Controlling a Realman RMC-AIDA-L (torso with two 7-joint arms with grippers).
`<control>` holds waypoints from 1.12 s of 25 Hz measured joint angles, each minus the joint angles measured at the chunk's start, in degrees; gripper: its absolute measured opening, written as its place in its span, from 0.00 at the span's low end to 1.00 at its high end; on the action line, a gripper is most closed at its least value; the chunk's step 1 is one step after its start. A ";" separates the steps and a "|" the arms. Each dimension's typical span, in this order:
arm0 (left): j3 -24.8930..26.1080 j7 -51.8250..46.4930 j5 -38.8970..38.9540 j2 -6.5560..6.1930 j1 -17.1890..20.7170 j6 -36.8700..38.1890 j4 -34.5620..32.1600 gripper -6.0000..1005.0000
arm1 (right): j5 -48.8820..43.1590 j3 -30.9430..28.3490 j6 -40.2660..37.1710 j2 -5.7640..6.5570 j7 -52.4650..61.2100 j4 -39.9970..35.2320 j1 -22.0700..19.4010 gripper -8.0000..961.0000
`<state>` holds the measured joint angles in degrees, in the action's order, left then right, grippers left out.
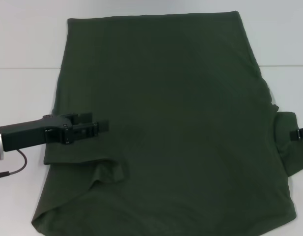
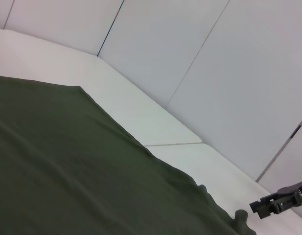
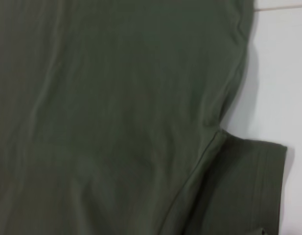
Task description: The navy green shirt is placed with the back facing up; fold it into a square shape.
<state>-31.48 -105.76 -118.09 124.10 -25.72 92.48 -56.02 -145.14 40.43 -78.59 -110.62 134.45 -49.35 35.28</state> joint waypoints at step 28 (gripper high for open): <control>0.38 -0.16 0.14 -0.09 -0.67 -0.10 1.12 0.75 | -3.25 1.84 7.18 -2.96 -4.10 4.56 0.86 0.98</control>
<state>-31.11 -105.92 -117.95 124.01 -26.39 92.37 -54.90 -148.38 42.26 -71.40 -113.58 130.35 -44.79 36.15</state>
